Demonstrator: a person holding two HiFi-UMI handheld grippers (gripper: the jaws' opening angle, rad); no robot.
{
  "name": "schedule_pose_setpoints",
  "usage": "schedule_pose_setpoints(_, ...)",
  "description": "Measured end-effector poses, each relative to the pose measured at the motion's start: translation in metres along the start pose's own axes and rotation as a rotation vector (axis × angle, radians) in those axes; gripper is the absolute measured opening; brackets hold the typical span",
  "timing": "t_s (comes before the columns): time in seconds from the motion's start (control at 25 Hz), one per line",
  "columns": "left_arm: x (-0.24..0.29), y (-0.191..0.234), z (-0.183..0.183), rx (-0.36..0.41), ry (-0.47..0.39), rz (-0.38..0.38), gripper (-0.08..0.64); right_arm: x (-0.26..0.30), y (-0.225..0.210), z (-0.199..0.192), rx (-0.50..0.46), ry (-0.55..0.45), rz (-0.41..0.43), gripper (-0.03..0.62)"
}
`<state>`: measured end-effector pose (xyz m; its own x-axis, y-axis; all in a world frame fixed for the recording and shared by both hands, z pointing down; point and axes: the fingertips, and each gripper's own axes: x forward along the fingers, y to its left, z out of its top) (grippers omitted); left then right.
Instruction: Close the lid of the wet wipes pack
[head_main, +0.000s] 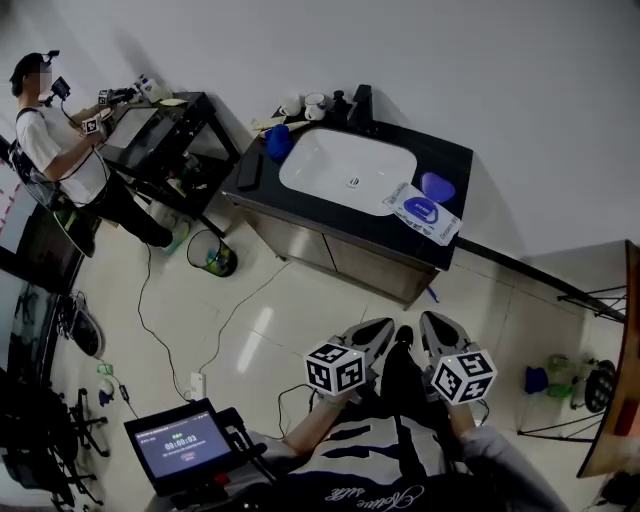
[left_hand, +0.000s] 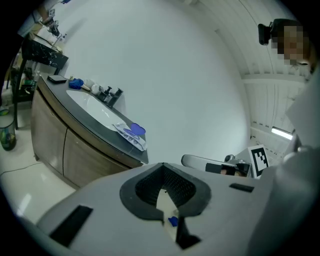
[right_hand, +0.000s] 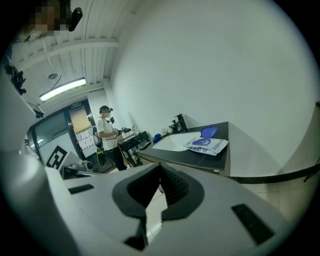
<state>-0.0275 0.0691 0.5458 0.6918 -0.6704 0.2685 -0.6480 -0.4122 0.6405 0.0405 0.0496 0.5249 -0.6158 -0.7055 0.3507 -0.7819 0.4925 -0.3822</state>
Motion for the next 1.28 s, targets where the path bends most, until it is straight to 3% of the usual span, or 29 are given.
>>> schedule_pose_setpoints(0.36, 0.058, 0.05, 0.078, -0.052, -0.096, 0.095, 0.001, 0.085, -0.072, 0.06, -0.035, 0.029, 0.056, -0.002)
schedule_pose_setpoints(0.6, 0.117, 0.057, 0.106, -0.039, -0.082, 0.099, 0.0, 0.12, -0.126, 0.08, -0.033, 0.075, 0.065, -0.002)
schedule_pose_setpoints(0.92, 0.161, 0.079, 0.114, -0.035, -0.008, 0.131, 0.0, 0.149, -0.162, 0.092, 0.013, 0.096, 0.072, -0.002)
schedule_pose_setpoints(1.28, 0.193, 0.129, 0.116, 0.014, 0.161, 0.152, 0.0, 0.177, -0.222, 0.101, 0.103, 0.088, -0.057, -0.002)
